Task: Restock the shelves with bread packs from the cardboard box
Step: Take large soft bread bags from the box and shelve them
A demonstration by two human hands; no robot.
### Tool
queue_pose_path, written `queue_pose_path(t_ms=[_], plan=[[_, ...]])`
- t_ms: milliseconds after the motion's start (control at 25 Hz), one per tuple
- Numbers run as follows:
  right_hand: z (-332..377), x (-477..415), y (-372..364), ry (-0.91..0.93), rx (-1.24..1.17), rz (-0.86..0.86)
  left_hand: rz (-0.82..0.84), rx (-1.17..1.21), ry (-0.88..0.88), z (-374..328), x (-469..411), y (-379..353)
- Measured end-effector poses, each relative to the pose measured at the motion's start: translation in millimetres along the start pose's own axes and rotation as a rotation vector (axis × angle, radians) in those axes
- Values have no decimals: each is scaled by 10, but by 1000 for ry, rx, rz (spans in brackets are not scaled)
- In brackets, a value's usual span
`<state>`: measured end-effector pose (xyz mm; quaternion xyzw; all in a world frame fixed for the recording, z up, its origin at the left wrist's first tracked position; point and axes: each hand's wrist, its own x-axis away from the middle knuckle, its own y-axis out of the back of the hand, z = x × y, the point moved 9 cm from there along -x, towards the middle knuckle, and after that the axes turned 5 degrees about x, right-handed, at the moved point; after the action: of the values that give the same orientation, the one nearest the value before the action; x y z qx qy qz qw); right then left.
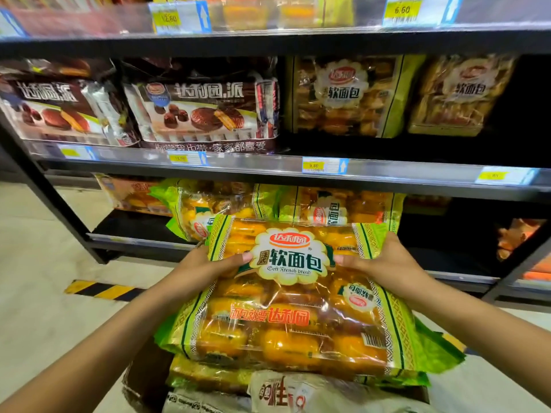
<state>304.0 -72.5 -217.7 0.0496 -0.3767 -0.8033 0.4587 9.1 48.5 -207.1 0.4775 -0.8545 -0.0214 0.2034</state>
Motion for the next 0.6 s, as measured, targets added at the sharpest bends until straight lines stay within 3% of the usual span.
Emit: queue_pose_path(t_ms=[160,320,440,600], plan=[[246,151,218,123,61,-158,10,24,-87,-132,95,-11],[418,131,512,226,-51,-240,23,63,-176,-291,170,83],[543,134,761,296,-141,-305,67,171,-232,-418,181,62],[725,188,917,385,-251,-359,-31,382,-265,-465,0,146]])
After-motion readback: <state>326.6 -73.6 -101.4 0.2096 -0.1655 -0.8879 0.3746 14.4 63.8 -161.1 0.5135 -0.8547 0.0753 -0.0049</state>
